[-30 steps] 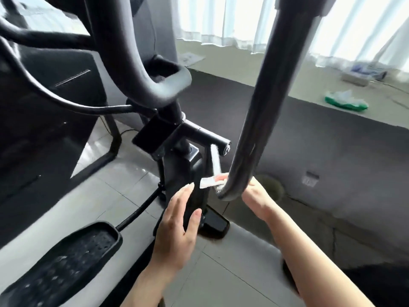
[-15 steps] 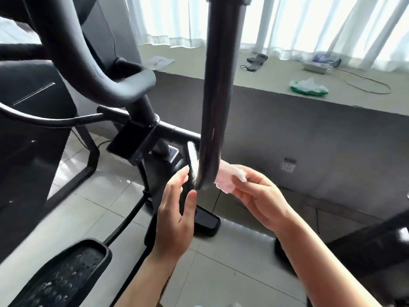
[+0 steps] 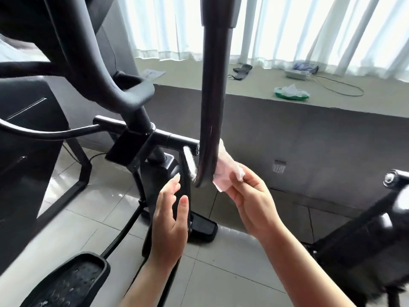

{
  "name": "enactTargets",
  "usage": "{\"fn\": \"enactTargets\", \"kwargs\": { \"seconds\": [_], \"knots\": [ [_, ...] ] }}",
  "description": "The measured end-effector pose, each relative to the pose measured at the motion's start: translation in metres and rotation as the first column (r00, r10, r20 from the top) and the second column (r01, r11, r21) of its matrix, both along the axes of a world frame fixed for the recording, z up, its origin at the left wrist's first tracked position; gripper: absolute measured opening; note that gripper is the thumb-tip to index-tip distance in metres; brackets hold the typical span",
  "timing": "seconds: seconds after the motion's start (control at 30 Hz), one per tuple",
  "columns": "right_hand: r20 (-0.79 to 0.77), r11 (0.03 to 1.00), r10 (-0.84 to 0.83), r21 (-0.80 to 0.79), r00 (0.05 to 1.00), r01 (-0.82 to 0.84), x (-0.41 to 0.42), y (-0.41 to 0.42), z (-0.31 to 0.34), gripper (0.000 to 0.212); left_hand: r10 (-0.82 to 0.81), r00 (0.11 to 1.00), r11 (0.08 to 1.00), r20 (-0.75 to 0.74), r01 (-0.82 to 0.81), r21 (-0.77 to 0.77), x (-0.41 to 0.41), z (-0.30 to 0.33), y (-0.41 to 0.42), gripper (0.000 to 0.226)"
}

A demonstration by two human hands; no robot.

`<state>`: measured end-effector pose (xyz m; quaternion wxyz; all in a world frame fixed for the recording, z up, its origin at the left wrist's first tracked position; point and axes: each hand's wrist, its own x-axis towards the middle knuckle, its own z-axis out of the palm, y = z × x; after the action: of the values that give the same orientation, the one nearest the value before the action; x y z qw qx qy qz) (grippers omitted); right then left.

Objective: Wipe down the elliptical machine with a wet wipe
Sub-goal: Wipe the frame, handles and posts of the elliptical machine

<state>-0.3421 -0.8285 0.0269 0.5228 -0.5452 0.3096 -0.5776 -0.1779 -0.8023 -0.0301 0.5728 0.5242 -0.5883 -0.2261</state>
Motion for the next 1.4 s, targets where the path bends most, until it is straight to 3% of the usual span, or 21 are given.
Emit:
{"fn": "enactTargets", "kwargs": {
  "seconds": [0.07,0.13,0.17,0.23,0.27,0.33,0.4,0.5,0.6,0.7,0.77,0.87,0.93,1.03,1.13,1.2,1.27,1.37,1.4],
  "knots": [
    [0.021,0.998,-0.063,-0.017,0.998,0.063,0.001,0.012,0.012,0.019,-0.048,0.999,0.999,-0.008,0.048,-0.020,-0.001,0.004,0.002,0.044],
    [-0.014,0.969,-0.190,-0.163,0.982,0.185,0.001,0.023,0.026,0.027,-0.082,0.997,0.995,-0.009,0.082,-0.063,0.001,0.009,0.003,0.044],
    [-0.092,0.895,-0.338,-0.340,0.937,0.290,0.001,0.025,0.035,0.039,-0.093,0.996,0.992,-0.011,0.092,-0.082,0.004,0.011,0.003,0.043],
    [-0.201,0.581,-0.666,-0.744,0.718,0.330,0.001,0.018,0.056,0.055,-0.106,0.994,0.989,-0.024,0.103,-0.102,0.012,0.015,0.004,0.043],
    [-0.203,0.431,-0.772,-0.864,0.603,0.261,0.001,0.009,0.068,0.054,-0.110,0.994,0.989,-0.028,0.106,-0.106,0.017,0.018,0.004,0.044],
    [-0.232,0.268,-0.877,-0.963,0.421,0.029,0.002,-0.010,0.091,0.046,-0.114,0.993,0.988,-0.031,0.110,-0.112,0.026,0.021,0.006,0.044],
    [-0.263,0.199,-0.918,-0.953,0.296,-0.229,0.002,-0.026,0.101,0.037,-0.110,0.993,0.988,-0.040,0.105,-0.114,0.036,0.022,0.010,0.045],
    [-0.252,0.139,-0.950,-0.872,0.185,-0.470,0.003,-0.028,0.081,0.026,-0.100,0.994,0.990,-0.049,0.094,-0.108,0.050,0.017,0.016,0.047],
    [-0.330,0.276,-0.943,-0.707,-0.042,-0.651,0.017,-0.015,0.030,0.035,-0.113,0.992,0.990,-0.050,0.109,-0.088,0.059,0.003,0.022,0.045],
    [-0.467,0.495,-0.851,-0.557,-0.242,-0.667,0.038,0.001,0.004,0.041,-0.146,0.989,0.987,-0.035,0.143,-0.077,0.062,-0.008,0.027,0.045],
    [-0.466,0.534,-0.836,-0.566,-0.291,-0.628,0.044,0.005,0.023,0.043,-0.162,0.987,0.985,-0.021,0.160,-0.071,0.066,-0.013,0.027,0.045],
    [-0.342,0.441,-0.897,-0.669,-0.279,-0.598,0.041,0.007,0.057,0.041,-0.156,0.987,0.987,-0.040,0.154,-0.043,0.074,-0.019,0.024,0.046],
    [-0.268,0.437,-0.897,-0.655,-0.351,-0.616,0.044,0.003,0.055,0.047,-0.118,0.991,0.993,-0.067,0.118,-0.014,0.079,-0.024,0.023,0.047],
    [-0.217,0.616,-0.761,-0.535,-0.611,-0.578,0.069,-0.004,0.020,0.056,-0.050,0.994,0.999,-0.096,0.051,0.010,0.091,-0.030,0.026,0.043],
    [-0.258,0.762,-0.602,-0.469,-0.755,-0.447,0.102,-0.011,-0.003,0.064,0.000,0.995,0.999,-0.101,0.004,0.037,0.107,-0.036,0.033,0.038],
    [-0.235,0.806,-0.536,-0.427,-0.811,-0.409,0.116,-0.022,-0.026,0.069,0.034,0.995,0.997,-0.099,-0.027,0.070,0.118,-0.041,0.040,0.040],
    [-0.246,0.859,-0.467,-0.356,-0.849,-0.369,0.129,-0.032,-0.041,0.059,0.059,0.994,0.995,-0.095,-0.051,0.088,0.127,-0.043,0.046,0.040],
    [-0.405,0.908,-0.414,-0.243,-0.815,-0.340,0.130,-0.035,-0.057,0.049,0.070,0.996,0.993,-0.061,-0.063,0.102,0.130,-0.046,0.051,0.042],
    [-0.468,0.895,-0.445,-0.267,-0.763,-0.358,0.124,-0.031,-0.062,0.049,0.064,0.997,0.992,-0.044,-0.058,0.109,0.128,-0.048,0.051,0.043]
  ]
}}
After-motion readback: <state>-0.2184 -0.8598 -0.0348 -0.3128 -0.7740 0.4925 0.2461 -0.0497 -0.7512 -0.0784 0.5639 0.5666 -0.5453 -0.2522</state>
